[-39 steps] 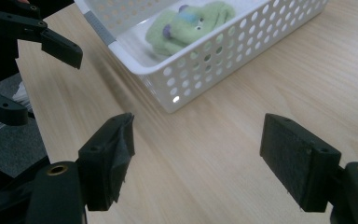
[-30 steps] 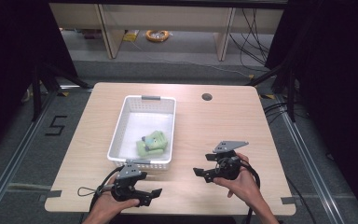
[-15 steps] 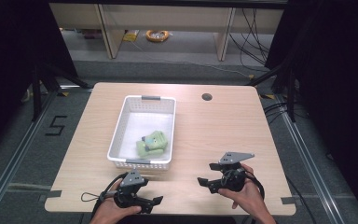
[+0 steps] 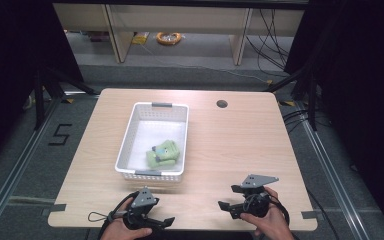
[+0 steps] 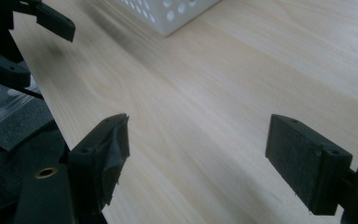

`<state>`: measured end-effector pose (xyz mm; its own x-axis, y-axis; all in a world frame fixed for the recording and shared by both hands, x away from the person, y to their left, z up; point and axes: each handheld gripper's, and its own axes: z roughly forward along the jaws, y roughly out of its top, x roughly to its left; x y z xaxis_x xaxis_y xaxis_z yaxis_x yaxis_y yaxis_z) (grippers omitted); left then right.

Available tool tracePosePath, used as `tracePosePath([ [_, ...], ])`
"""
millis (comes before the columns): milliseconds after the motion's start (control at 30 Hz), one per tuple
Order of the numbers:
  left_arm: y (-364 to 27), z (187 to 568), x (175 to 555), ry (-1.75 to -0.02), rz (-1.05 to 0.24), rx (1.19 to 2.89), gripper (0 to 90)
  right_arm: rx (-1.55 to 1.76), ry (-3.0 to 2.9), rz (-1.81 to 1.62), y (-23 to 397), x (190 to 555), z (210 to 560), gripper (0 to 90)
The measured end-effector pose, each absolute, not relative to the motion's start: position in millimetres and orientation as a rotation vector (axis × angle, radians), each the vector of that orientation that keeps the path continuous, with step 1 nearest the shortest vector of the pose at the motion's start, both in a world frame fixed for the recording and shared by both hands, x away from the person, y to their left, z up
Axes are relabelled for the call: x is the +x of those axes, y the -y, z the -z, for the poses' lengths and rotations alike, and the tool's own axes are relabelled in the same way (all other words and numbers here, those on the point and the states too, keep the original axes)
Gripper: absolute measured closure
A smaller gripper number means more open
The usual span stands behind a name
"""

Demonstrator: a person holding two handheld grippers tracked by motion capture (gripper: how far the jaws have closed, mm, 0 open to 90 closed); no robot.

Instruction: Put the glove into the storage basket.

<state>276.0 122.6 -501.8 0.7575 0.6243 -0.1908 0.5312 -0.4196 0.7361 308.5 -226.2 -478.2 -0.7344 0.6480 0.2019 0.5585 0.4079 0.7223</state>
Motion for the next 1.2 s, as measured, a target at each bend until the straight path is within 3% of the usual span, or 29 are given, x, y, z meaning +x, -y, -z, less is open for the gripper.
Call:
tracePosePath([
  [567, -117.8, 505.8, 262.6, -0.835, -0.148, 2.139, 16.2, 1.105, -2.553, -1.175, 240.4, 281.4, 492.0, 18.7],
  [1200, -119.3, 507.0, 265.5, -0.829, -0.147, 2.164, 16.2, 1.070, -2.566, -1.133, 247.2, 281.2, 495.8, 18.5],
])
